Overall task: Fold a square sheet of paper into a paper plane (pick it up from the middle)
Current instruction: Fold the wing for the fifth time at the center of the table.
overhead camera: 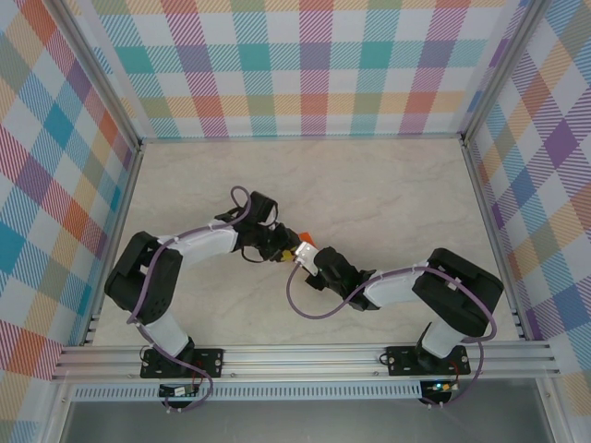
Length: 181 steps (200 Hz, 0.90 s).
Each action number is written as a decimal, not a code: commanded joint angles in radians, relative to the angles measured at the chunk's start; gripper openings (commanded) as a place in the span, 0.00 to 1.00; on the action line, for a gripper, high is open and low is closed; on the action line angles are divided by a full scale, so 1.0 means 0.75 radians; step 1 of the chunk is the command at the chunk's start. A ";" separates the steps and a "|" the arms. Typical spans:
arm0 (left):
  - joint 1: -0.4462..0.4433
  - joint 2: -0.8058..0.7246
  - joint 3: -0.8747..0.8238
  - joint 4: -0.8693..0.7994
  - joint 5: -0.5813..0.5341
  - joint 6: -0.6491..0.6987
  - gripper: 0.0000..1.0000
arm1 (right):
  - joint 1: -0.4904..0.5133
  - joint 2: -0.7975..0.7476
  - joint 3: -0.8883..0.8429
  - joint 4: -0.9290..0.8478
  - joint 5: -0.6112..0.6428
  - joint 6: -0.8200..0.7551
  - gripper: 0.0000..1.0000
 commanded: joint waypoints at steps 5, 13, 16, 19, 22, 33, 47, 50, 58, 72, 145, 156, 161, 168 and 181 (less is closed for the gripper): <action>0.123 -0.113 0.047 -0.118 -0.041 0.052 0.42 | -0.012 -0.016 -0.021 0.000 -0.105 0.146 0.06; 0.150 -0.136 0.045 -0.133 -0.057 0.067 0.46 | -0.030 -0.027 -0.023 -0.001 -0.153 0.221 0.05; 0.159 -0.146 0.043 -0.134 -0.062 0.073 0.47 | -0.036 -0.030 -0.025 -0.001 -0.171 0.248 0.05; 0.166 -0.154 0.039 -0.132 -0.065 0.078 0.48 | -0.043 -0.034 -0.024 -0.002 -0.188 0.270 0.05; 0.171 -0.163 0.034 -0.130 -0.070 0.081 0.48 | -0.050 -0.038 -0.025 -0.001 -0.207 0.292 0.05; 0.182 -0.195 0.009 -0.110 -0.084 0.093 0.47 | -0.077 -0.045 -0.025 0.004 -0.280 0.363 0.04; 0.183 -0.226 -0.048 -0.011 -0.068 0.087 0.44 | -0.108 -0.049 -0.019 0.001 -0.357 0.450 0.04; 0.183 -0.230 -0.062 0.007 -0.060 0.082 0.44 | -0.116 -0.050 -0.018 0.002 -0.376 0.470 0.04; 0.183 -0.242 -0.107 0.068 -0.041 0.069 0.42 | -0.141 -0.054 -0.016 0.007 -0.429 0.525 0.04; 0.177 -0.265 -0.197 0.177 -0.019 0.037 0.38 | -0.187 -0.056 -0.019 0.032 -0.529 0.618 0.04; 0.045 -0.226 -0.444 0.592 0.001 -0.057 0.28 | -0.384 0.003 -0.034 0.178 -0.858 1.041 0.03; 0.025 -0.192 -0.443 0.637 0.002 -0.066 0.26 | -0.405 0.013 -0.038 0.196 -0.893 1.087 0.03; 0.017 -0.176 -0.437 0.648 0.002 -0.066 0.26 | -0.413 0.018 -0.040 0.204 -0.909 1.105 0.03; 0.006 -0.155 -0.429 0.669 0.004 -0.066 0.25 | -0.424 0.025 -0.044 0.212 -0.928 1.128 0.03; -0.012 -0.121 -0.410 0.700 0.005 -0.064 0.23 | -0.437 0.034 -0.042 0.220 -0.960 1.164 0.03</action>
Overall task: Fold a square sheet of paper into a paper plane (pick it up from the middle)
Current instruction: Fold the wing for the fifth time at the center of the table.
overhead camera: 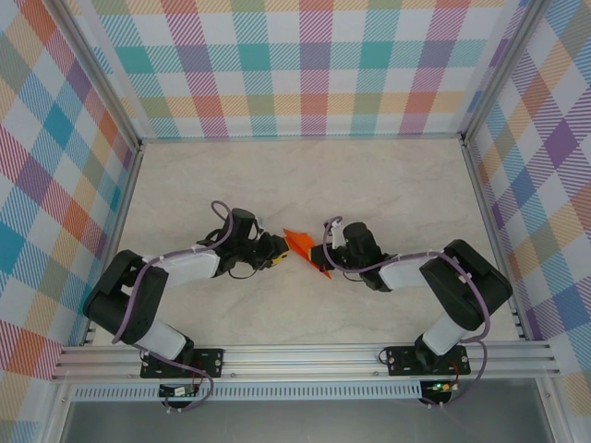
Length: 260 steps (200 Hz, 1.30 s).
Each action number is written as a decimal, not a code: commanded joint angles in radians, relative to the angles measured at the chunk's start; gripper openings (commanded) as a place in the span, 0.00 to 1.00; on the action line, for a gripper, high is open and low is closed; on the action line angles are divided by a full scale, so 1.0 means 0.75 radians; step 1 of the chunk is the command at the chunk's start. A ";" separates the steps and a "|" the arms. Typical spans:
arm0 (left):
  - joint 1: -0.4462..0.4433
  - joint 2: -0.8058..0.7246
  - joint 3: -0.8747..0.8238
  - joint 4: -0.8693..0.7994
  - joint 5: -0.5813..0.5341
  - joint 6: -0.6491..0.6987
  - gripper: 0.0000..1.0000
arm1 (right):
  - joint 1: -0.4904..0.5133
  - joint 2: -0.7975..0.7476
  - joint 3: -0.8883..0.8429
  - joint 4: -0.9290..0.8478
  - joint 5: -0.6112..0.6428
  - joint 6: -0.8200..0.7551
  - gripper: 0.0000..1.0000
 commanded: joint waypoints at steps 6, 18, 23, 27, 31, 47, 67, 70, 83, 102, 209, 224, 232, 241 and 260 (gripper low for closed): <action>-0.042 0.074 0.030 0.159 0.017 -0.016 0.22 | -0.030 0.042 -0.022 0.087 -0.150 0.164 0.03; -0.053 0.097 0.045 0.180 0.012 -0.012 0.21 | -0.042 0.059 -0.026 0.102 -0.183 0.197 0.03; -0.059 0.108 0.050 0.186 0.009 -0.007 0.21 | -0.047 0.066 -0.028 0.113 -0.195 0.215 0.03; -0.062 0.115 0.053 0.188 0.006 -0.005 0.21 | -0.051 0.074 -0.031 0.123 -0.203 0.226 0.03; -0.065 0.123 0.053 0.195 0.006 -0.005 0.20 | -0.056 0.079 -0.033 0.132 -0.212 0.238 0.03; -0.073 0.150 0.058 0.233 0.012 -0.011 0.19 | -0.072 0.108 -0.040 0.157 -0.244 0.277 0.03; -0.080 0.179 0.069 0.240 0.012 -0.006 0.17 | -0.084 0.142 -0.032 0.181 -0.285 0.314 0.03; -0.082 0.184 0.069 0.242 0.012 -0.005 0.17 | -0.084 0.147 -0.031 0.182 -0.291 0.318 0.03; -0.084 0.197 0.070 0.254 0.015 -0.006 0.16 | -0.087 0.164 -0.025 0.180 -0.309 0.330 0.03; -0.088 0.213 0.070 0.268 0.019 -0.005 0.16 | -0.094 0.180 -0.023 0.178 -0.315 0.344 0.03; -0.114 0.291 0.054 0.364 0.048 0.011 0.13 | -0.120 0.237 -0.004 0.142 -0.349 0.383 0.03; -0.119 0.300 0.059 0.370 0.051 0.015 0.13 | -0.122 0.240 -0.001 0.137 -0.351 0.384 0.03; -0.121 0.306 0.061 0.371 0.051 0.016 0.12 | -0.121 0.243 -0.001 0.134 -0.354 0.387 0.03; -0.123 0.313 0.063 0.371 0.051 0.018 0.12 | -0.122 0.246 0.003 0.130 -0.356 0.387 0.03; -0.123 0.327 0.067 0.365 0.046 0.023 0.11 | -0.122 0.247 0.009 0.118 -0.360 0.384 0.03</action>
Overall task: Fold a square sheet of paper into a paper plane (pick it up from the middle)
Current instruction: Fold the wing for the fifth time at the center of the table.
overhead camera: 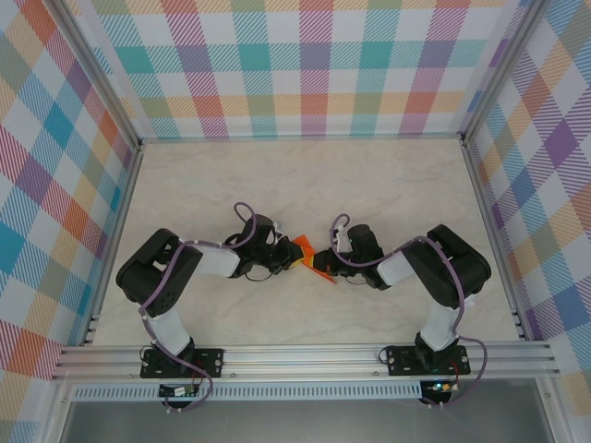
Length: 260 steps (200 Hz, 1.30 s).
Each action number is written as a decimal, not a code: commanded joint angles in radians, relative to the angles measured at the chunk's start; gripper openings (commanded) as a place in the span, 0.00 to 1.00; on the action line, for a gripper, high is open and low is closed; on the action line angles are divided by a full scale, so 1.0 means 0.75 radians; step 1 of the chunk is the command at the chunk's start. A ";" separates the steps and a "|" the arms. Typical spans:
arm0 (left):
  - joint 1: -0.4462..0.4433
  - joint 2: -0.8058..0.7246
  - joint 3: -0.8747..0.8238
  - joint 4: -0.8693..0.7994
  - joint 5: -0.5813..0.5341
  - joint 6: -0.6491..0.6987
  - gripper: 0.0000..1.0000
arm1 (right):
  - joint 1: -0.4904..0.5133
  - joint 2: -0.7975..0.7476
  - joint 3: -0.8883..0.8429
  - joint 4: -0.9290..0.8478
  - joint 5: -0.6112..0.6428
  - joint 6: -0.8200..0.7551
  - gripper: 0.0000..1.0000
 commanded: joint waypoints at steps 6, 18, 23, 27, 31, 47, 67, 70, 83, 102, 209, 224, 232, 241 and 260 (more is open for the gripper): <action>-0.012 0.032 0.029 0.047 0.014 0.032 0.11 | -0.011 0.019 0.028 -0.019 -0.036 0.006 0.04; -0.012 0.045 0.031 0.044 0.008 0.031 0.11 | -0.010 0.017 0.031 -0.034 -0.037 0.001 0.04; -0.012 0.048 0.033 0.045 0.007 0.031 0.11 | -0.011 0.015 0.034 -0.041 -0.037 -0.004 0.04; -0.012 0.051 0.034 0.044 0.006 0.033 0.11 | -0.011 0.015 0.034 -0.045 -0.037 -0.006 0.04; -0.012 0.053 0.036 0.044 0.006 0.033 0.10 | -0.010 0.013 0.035 -0.053 -0.038 -0.010 0.04; -0.012 0.060 0.042 0.038 -0.002 0.038 0.10 | -0.010 0.009 0.037 -0.076 -0.036 -0.022 0.05; -0.012 0.066 0.054 0.013 -0.010 0.053 0.09 | -0.010 0.008 0.039 -0.099 -0.035 -0.032 0.05; -0.013 0.066 0.054 0.010 -0.010 0.054 0.09 | -0.010 0.006 0.040 -0.101 -0.035 -0.033 0.05; -0.013 0.071 0.055 0.007 -0.012 0.059 0.09 | -0.010 0.008 0.043 -0.109 -0.034 -0.037 0.05; -0.012 0.080 0.059 0.000 -0.015 0.064 0.08 | -0.009 0.008 0.051 -0.125 -0.034 -0.041 0.06; -0.014 0.124 0.077 -0.039 -0.027 0.076 0.06 | -0.010 -0.203 0.120 -0.567 -0.007 -0.238 0.33; -0.014 0.131 0.076 -0.037 -0.027 0.076 0.06 | -0.009 -0.232 0.132 -0.638 0.003 -0.268 0.34; -0.014 0.131 0.077 -0.035 -0.025 0.076 0.06 | -0.010 -0.244 0.137 -0.677 0.012 -0.289 0.34; -0.014 0.131 0.077 -0.035 -0.025 0.076 0.06 | -0.011 -0.256 0.143 -0.721 0.031 -0.318 0.34; -0.014 0.129 0.082 -0.035 -0.021 0.076 0.06 | -0.010 -0.276 0.155 -0.802 0.069 -0.389 0.34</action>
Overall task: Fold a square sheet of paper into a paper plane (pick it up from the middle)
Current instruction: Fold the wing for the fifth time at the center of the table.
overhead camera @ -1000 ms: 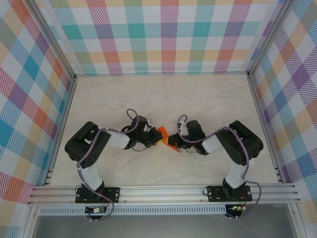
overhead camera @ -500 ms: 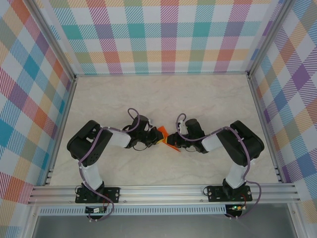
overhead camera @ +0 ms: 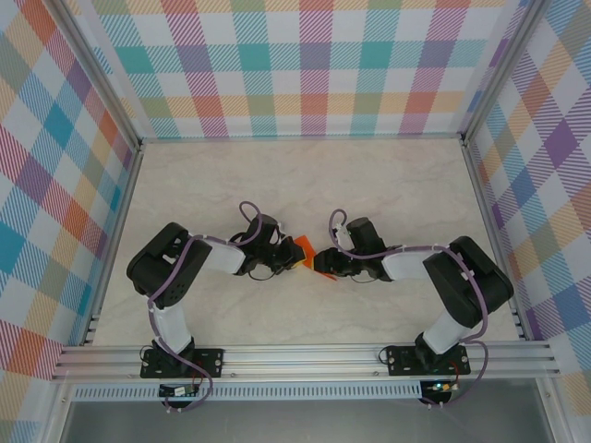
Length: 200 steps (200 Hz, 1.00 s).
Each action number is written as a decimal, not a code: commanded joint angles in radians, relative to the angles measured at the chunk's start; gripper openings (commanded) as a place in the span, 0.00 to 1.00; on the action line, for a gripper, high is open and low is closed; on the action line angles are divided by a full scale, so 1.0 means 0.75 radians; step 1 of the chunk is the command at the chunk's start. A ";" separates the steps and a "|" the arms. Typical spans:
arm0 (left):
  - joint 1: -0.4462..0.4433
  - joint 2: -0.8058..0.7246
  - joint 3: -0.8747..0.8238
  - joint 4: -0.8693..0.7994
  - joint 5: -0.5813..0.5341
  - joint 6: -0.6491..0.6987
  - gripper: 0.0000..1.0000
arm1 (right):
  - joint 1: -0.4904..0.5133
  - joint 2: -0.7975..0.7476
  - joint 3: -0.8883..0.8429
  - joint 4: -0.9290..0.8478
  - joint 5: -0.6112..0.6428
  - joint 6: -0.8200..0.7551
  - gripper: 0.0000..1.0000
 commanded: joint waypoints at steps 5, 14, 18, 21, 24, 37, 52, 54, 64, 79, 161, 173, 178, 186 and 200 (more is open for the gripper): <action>-0.011 0.025 0.022 -0.020 -0.016 0.021 0.06 | -0.009 -0.045 0.043 -0.187 0.048 -0.151 0.34; -0.011 0.027 0.023 -0.024 -0.014 0.023 0.06 | -0.009 -0.043 0.056 -0.218 0.051 -0.185 0.33; -0.011 0.027 0.026 -0.024 -0.012 0.023 0.06 | -0.009 -0.041 0.063 -0.231 0.052 -0.202 0.33; -0.011 0.027 0.026 -0.024 -0.012 0.024 0.06 | -0.009 -0.039 0.067 -0.240 0.051 -0.212 0.33; -0.010 0.027 0.027 -0.023 -0.010 0.022 0.06 | -0.009 -0.037 0.073 -0.248 0.050 -0.223 0.33; -0.011 0.025 0.030 -0.024 -0.008 0.023 0.06 | -0.009 -0.024 0.095 -0.279 0.043 -0.257 0.31; -0.011 0.022 0.033 -0.027 -0.005 0.024 0.06 | -0.009 -0.009 0.112 -0.290 0.021 -0.269 0.27; -0.011 0.021 0.033 -0.027 -0.004 0.024 0.06 | -0.009 -0.008 0.113 -0.289 0.018 -0.269 0.27; -0.011 0.018 0.033 -0.030 -0.006 0.026 0.06 | -0.010 -0.001 0.118 -0.287 0.006 -0.266 0.25; -0.011 0.014 0.033 -0.029 -0.005 0.027 0.06 | -0.008 0.007 0.116 -0.280 0.004 -0.252 0.22; -0.011 -0.067 0.046 -0.054 0.008 0.054 0.07 | -0.023 0.048 0.056 -0.168 -0.017 -0.160 0.10; -0.011 -0.078 0.035 -0.046 0.012 0.059 0.08 | -0.033 0.053 0.045 -0.133 -0.049 -0.136 0.08; -0.011 -0.083 0.027 -0.040 0.014 0.059 0.08 | -0.037 0.055 0.042 -0.119 -0.056 -0.126 0.08; -0.011 -0.091 0.016 -0.027 0.017 0.062 0.08 | -0.044 0.057 0.035 -0.095 -0.075 -0.107 0.07; -0.011 -0.104 -0.010 0.006 0.027 0.058 0.09 | -0.059 0.064 0.021 -0.046 -0.116 -0.068 0.07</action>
